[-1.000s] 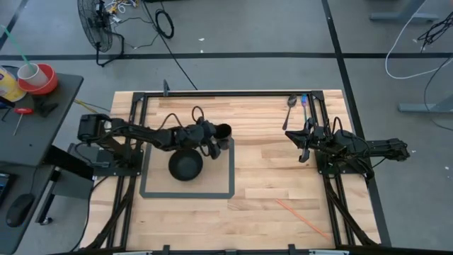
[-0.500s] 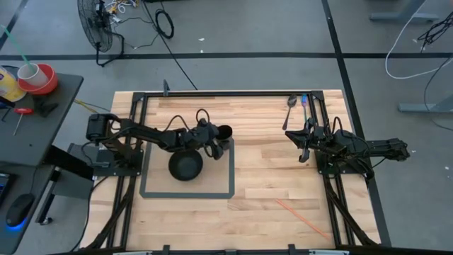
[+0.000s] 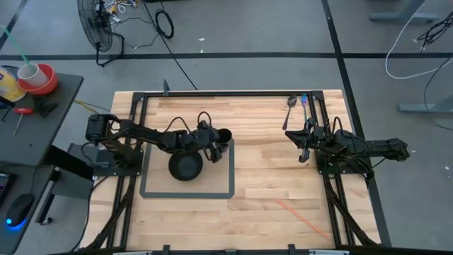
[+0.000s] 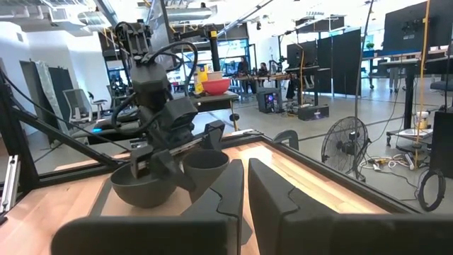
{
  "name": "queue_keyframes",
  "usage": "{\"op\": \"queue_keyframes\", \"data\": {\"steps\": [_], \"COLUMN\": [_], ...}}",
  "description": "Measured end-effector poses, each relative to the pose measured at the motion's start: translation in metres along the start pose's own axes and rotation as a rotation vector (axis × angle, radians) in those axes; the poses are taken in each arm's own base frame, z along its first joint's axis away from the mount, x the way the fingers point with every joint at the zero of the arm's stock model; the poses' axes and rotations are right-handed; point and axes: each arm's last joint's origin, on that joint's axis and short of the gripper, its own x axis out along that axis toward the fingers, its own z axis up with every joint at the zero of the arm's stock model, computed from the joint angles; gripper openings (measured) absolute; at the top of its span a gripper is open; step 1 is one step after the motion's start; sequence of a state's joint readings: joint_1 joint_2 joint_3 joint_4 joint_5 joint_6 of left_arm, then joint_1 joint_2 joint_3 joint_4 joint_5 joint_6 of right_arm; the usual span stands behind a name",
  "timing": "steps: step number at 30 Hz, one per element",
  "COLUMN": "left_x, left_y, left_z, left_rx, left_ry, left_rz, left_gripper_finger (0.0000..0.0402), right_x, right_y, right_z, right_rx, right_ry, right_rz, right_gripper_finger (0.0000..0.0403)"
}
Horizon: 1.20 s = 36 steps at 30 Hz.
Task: Pick & Place Utensil
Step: Put the black cup on the top right of the transparent mat
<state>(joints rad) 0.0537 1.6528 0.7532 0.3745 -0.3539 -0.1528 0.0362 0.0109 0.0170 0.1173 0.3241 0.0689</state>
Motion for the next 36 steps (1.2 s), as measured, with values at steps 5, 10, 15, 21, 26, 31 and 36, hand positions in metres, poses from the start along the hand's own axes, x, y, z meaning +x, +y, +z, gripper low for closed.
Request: {"op": "queue_keyframes", "data": {"steps": [5,10,15,21,26,31,36], "left_x": [-0.007,-0.011,-0.011,-0.011,-0.011,-0.011,-0.011], "left_y": [0.002,0.002,0.0,0.0,-0.002,-0.002,-0.001], "left_z": [0.005,0.008,0.004,0.003,0.003,0.002,-0.001], "left_rx": [-0.003,-0.019,-0.007,-0.007,-0.037,-0.054,-0.045], "left_ry": [-0.005,-0.012,0.02,0.036,0.039,0.043,0.081], "left_rz": [-0.004,-0.008,-0.014,-0.017,-0.04,-0.047,-0.04], "left_gripper_finger": [0.0342,0.0342,0.0342,0.0342,0.0353,0.039,0.0392], "right_x": [0.0,0.0,0.0,0.0,0.0,0.0,0.0], "right_y": [0.0,0.0,0.0,0.0,0.0,0.0,0.0], "right_z": [0.0,0.0,0.0,0.0,0.0,0.0,0.0], "right_rx": [0.0,0.0,0.0,0.0,0.0,0.0,0.0], "right_ry": [0.0,0.0,0.0,0.0,0.0,0.0,0.0], "right_rz": [0.0,0.0,0.0,0.0,0.0,0.001,0.0], "right_gripper_finger": [0.0027,0.0027,0.0027,0.0027,0.0027,0.0027,0.0027]}}
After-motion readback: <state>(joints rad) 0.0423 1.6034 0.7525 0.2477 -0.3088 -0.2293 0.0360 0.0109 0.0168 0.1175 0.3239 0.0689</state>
